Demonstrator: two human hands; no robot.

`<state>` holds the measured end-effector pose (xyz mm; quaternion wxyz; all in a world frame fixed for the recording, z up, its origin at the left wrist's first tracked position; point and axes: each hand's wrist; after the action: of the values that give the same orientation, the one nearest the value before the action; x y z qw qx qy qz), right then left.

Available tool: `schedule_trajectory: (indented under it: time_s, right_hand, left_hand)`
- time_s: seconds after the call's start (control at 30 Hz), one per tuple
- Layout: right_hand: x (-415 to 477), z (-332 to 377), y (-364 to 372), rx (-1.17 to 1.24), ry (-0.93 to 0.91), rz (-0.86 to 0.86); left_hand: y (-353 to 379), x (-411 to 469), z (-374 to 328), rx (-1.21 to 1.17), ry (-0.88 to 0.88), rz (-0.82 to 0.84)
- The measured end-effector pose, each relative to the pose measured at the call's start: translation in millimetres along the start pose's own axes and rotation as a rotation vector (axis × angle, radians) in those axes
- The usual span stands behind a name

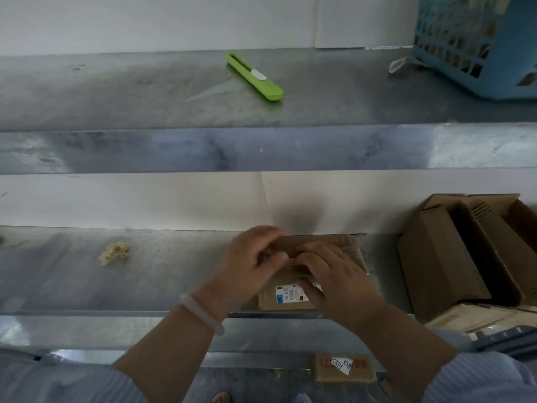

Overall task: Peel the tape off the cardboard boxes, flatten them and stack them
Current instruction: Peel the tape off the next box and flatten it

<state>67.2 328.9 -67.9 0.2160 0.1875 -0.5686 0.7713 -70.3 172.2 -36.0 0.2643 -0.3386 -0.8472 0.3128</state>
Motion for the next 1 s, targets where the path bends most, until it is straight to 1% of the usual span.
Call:
schedule_trajectory:
  time_s: [0.07, 0.1, 0.13, 0.17, 0.2, 0.27, 0.3, 0.33, 0.43, 0.5, 0.53, 0.6, 0.63, 0.67, 0.73, 0.77, 0.83, 0.9, 0.93, 1.0]
  right_hand:
    - [-0.4, -3.4, -8.3, 0.013, 0.013, -0.081]
    - [-3.8, -6.5, -12.5, 0.01, 0.055, -0.124]
    - [-8.5, -10.4, -17.0, 0.003, 0.136, -0.158]
    - [-14.7, -14.7, -21.8, 0.006, 0.264, -0.184]
    - [-21.3, -17.9, -26.9, 0.046, 0.435, -0.18]
    - [-31.9, -18.7, -38.5, 0.271, 0.805, -0.092]
    - [-35.0, -18.1, -42.3, 0.41, 0.934, -0.047]
    - [-37.8, -17.6, -44.1, 0.501, 0.988, -0.028]
    - [-45.1, -14.4, -46.1, 0.536, 0.972, -0.072]
    - [-48.6, -13.2, -47.0, 0.555, 0.984, -0.125]
    - [-49.9, -13.5, -46.3, 0.567, 0.994, -0.156]
    - [-52.0, -13.7, -45.1, 0.566, 1.009, -0.195]
    - [-52.1, -13.8, -44.2, 0.485, 0.973, -0.187]
    - [-50.5, -13.8, -43.9, 0.344, 0.887, -0.16]
    - [-42.8, -12.9, -41.7, 0.052, 0.625, -0.087]
    - [-35.1, -10.6, -40.1, -0.047, 0.489, -0.05]
    - [-17.1, -3.0, -34.8, -0.115, 0.287, 0.059]
    - [-3.0, 1.5, -22.4, -0.182, 0.175, 0.166]
    - [2.4, 2.9, -16.9, -0.236, 0.145, 0.213]
    - [6.7, -1.7, -6.3, -0.325, 0.124, 0.282]
  left_hand:
    - [12.4, -3.3, 3.1, 0.15, 0.088, 0.094]
    - [14.2, -3.6, 4.0, 0.198, 0.083, 0.104]
    - [13.4, -3.0, 3.4, 0.234, 0.062, 0.103]
    - [11.8, -1.3, 0.8, 0.278, 0.053, 0.106]
    - [10.9, 0.9, -3.5, 0.336, 0.061, 0.114]
    - [11.4, 6.0, -17.3, 0.441, 0.098, 0.121]
    - [13.9, 9.5, -24.0, 0.471, 0.115, 0.135]
    - [18.3, 13.2, -29.6, 0.482, 0.125, 0.16]
    - [34.9, 20.3, -33.2, 0.561, 0.152, 0.25]
    - [39.7, 22.3, -29.5, 0.627, 0.176, 0.255]
    - [39.9, 23.1, -27.3, 0.616, 0.179, 0.26]
    - [38.1, 24.7, -23.2, 0.469, 0.158, 0.232]
    - [35.7, 24.7, -22.3, 0.349, 0.136, 0.172]
    - [33.8, 24.5, -20.7, 0.23, 0.113, 0.087]
    - [32.2, 21.6, -17.4, 0.065, 0.064, -0.077]
    - [32.0, 18.9, -16.1, 0.034, 0.042, -0.124]
    - [34.5, 13.6, -11.1, 0.002, 0.019, -0.184]
    - [40.1, 9.5, -2.7, -0.037, -0.086, -0.233]
    - [41.2, 6.5, 0.9, -0.104, -0.191, -0.245]
    - [39.5, -4.3, -3.7, -0.404, -0.423, -0.212]
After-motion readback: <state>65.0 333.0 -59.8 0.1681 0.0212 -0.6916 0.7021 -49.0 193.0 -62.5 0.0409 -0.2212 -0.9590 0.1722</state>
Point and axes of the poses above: each hand's wrist, its own x-axis towards the middle knuckle, its own y-axis out of the palm, z = x × y, and after that the axes turned 6 degrees about -z, right-handed
